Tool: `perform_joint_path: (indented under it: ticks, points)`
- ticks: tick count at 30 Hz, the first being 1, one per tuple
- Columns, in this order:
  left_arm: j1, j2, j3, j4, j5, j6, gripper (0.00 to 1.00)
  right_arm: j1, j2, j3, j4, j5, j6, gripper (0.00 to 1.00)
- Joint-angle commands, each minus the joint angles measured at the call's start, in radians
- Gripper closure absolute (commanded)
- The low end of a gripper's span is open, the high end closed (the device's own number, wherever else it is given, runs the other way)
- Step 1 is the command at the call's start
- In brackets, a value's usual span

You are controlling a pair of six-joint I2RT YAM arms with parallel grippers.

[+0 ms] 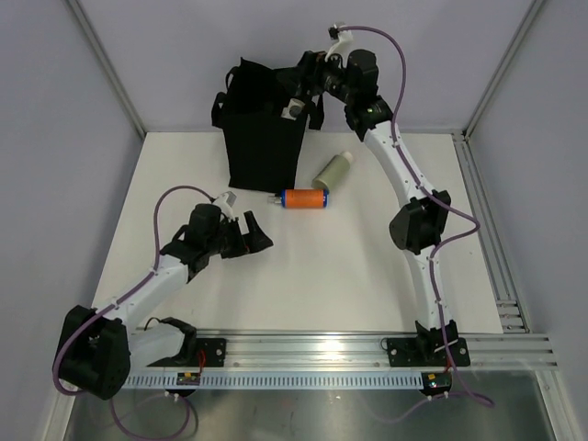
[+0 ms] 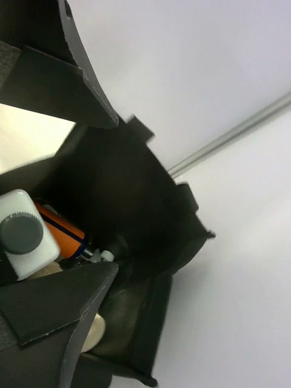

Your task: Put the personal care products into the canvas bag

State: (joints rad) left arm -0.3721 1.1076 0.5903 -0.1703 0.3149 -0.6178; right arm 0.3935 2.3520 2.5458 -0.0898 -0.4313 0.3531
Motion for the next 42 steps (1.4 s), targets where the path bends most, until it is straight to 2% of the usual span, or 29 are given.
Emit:
perform_joint_path:
  ticks: [1, 4, 8, 10, 11, 16, 18, 20, 21, 26, 33, 35, 40, 42]
  points:
    - [-0.047, -0.003, 0.057, 0.015, -0.100, 0.148, 0.01, 0.013, -0.097, 0.010, 0.025, -0.090, -0.135, 0.00]
    - [-0.080, -0.003, 0.081, 0.046, -0.119, 0.289, 0.01, 0.008, -0.143, 0.022, -0.048, -0.226, -0.230, 0.01]
    - [-0.102, 0.020, 0.147, 0.074, -0.108, 0.469, 0.01, -0.010, -0.256, -0.034, -0.322, -0.386, -0.470, 0.01]
    - [-0.126, 0.057, 0.196, 0.078, -0.109, 0.584, 0.01, -0.028, -0.359, -0.166, -0.425, -0.453, -0.566, 0.01]
    - [-0.148, 0.070, 0.213, 0.077, -0.109, 0.671, 0.02, -0.051, -0.440, -0.285, -0.520, -0.516, -0.665, 0.01]
    - [-0.208, 0.263, 0.388, 0.028, -0.151, 0.875, 0.02, -0.160, -0.624, -0.602, -0.906, -0.658, -1.038, 0.00]
    - [-0.223, 0.336, 0.449, -0.006, -0.148, 0.958, 0.07, -0.246, -0.732, -0.816, -0.921, -0.705, -1.085, 0.00]
    - [-0.234, 0.441, 0.537, -0.023, -0.166, 1.016, 0.08, -0.306, -0.846, -1.015, -0.835, -0.734, -1.057, 0.01]
    - [-0.234, 0.474, 0.563, -0.024, -0.168, 1.027, 0.09, -0.341, -0.879, -1.062, -0.818, -0.730, -1.059, 0.00]
    - [-0.235, 0.670, 0.718, -0.037, -0.197, 1.093, 0.09, -0.352, -0.947, -1.101, -0.892, -0.702, -1.142, 0.00]
    - [-0.238, 0.926, 0.975, -0.123, -0.263, 1.135, 0.09, -0.378, -0.968, -1.239, -0.785, -0.751, -0.985, 0.00]
    - [-0.244, 0.968, 1.016, -0.150, -0.280, 1.144, 0.10, -0.378, -0.996, -1.292, -0.729, -0.751, -0.944, 0.00]
    - [-0.260, 1.098, 1.112, -0.216, -0.346, 1.158, 0.10, -0.384, -1.010, -1.308, -0.711, -0.751, -0.925, 0.00]
    - [-0.264, 1.120, 1.140, -0.254, -0.350, 1.155, 0.15, -0.386, -1.004, -1.309, -0.706, -0.753, -0.913, 0.01]
